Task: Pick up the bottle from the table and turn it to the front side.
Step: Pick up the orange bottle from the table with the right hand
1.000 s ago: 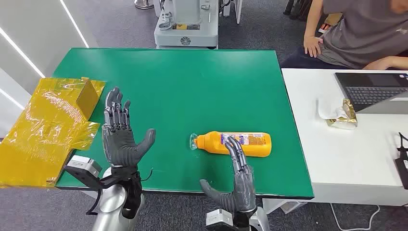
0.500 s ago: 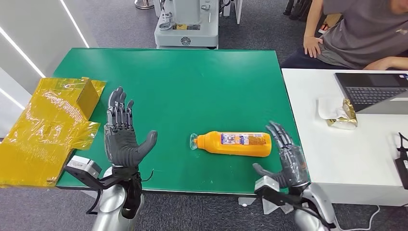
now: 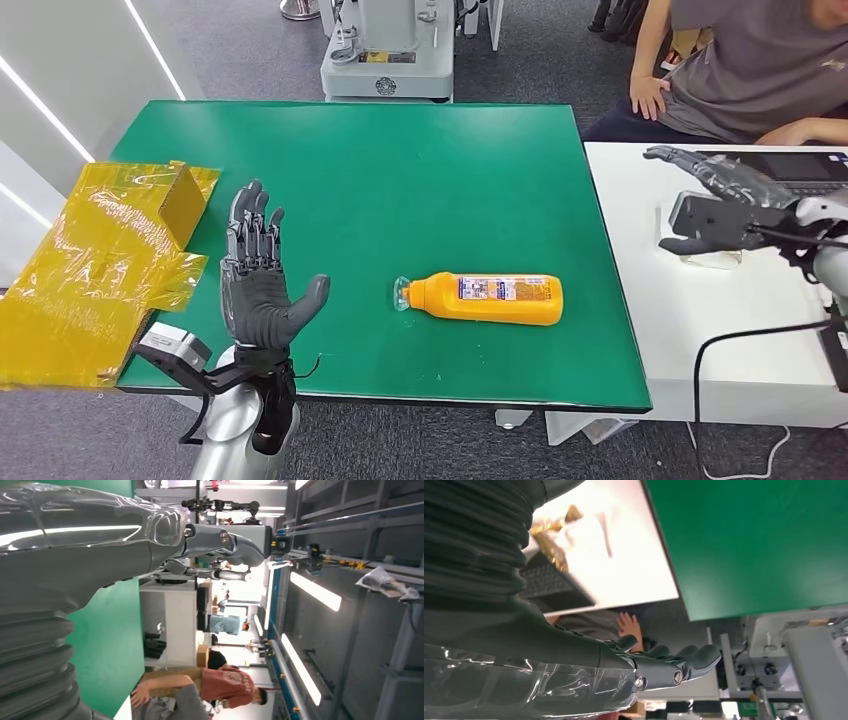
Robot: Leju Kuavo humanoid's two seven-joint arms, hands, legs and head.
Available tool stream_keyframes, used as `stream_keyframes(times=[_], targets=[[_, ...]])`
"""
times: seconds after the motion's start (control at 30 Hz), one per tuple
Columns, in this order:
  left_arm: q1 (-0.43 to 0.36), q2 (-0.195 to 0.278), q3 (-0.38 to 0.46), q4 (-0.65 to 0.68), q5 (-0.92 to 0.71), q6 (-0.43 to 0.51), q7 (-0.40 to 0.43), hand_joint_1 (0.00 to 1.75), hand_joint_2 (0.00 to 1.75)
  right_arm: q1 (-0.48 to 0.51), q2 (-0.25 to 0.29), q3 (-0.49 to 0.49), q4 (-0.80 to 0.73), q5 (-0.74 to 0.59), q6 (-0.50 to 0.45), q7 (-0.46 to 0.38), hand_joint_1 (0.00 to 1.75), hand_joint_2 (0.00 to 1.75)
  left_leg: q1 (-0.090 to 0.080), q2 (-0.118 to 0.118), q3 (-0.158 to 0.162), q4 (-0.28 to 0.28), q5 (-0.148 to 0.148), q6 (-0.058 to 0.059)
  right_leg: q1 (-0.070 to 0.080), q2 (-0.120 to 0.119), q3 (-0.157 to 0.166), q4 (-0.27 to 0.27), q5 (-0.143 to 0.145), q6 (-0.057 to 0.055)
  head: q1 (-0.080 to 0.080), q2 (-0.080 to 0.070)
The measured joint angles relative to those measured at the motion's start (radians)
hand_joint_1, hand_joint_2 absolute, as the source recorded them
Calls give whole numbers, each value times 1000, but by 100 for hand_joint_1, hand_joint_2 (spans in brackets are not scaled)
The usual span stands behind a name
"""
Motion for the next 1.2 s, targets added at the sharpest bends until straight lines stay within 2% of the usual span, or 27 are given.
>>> stream_keyframes(times=[0.1, 0.23, 0.4, 0.5, 0.6, 0.87, 1.2], targets=[[0, 0, 0, 0, 0, 1, 0, 0, 175, -112, 49, 95, 123, 19, -25, -34, 0, 175, 0, 1, 1, 0, 0, 0, 1, 1, 0, 0, 0, 0, 0, 0], [0, 0, 0, -2, 0, 11, 0, 0, 175, -184, 137, 209, 273, 20, -103, -102, 0, 175, 2, -1, 0, -1, 1, -1, 2, 0, 0, 0, 0, -1, 0, 0], [1, 0, 0, -8, -3, 27, 0, 0, 175, -207, 310, 322, 485, 40, -255, -226, 0, 175, 3, 0, 1, -1, 1, -2, 3, 1, 0, 1, 0, -1, 0, 0], [3, 0, 0, -19, -7, 32, 0, 0, 175, -201, 394, 373, 584, 44, -287, -290, 0, 175, 3, -2, 1, -1, 1, -2, 3, -1, 0, 1, 0, -1, 0, 0], [4, 1, 0, -27, -10, 32, 0, 0, 175, -179, 455, 408, 661, 40, -302, -341, 0, 175, 3, -3, 1, -1, 1, -2, 3, -2, 0, 0, 0, -1, 0, 0], [3, 1, 0, -28, -10, 32, 0, 0, 175, -87, 542, 457, 783, 48, -351, -373, 0, 175, 2, -3, 0, 0, 1, -2, 3, -3, 0, 0, -1, -1, 0, 0], [3, 1, 0, -28, -8, 62, 0, 0, 175, -116, 613, 478, 869, 59, -299, -355, 0, 175, 2, -2, 0, 0, 1, -2, 3, -3, 0, 0, 0, -1, 0, 0]])
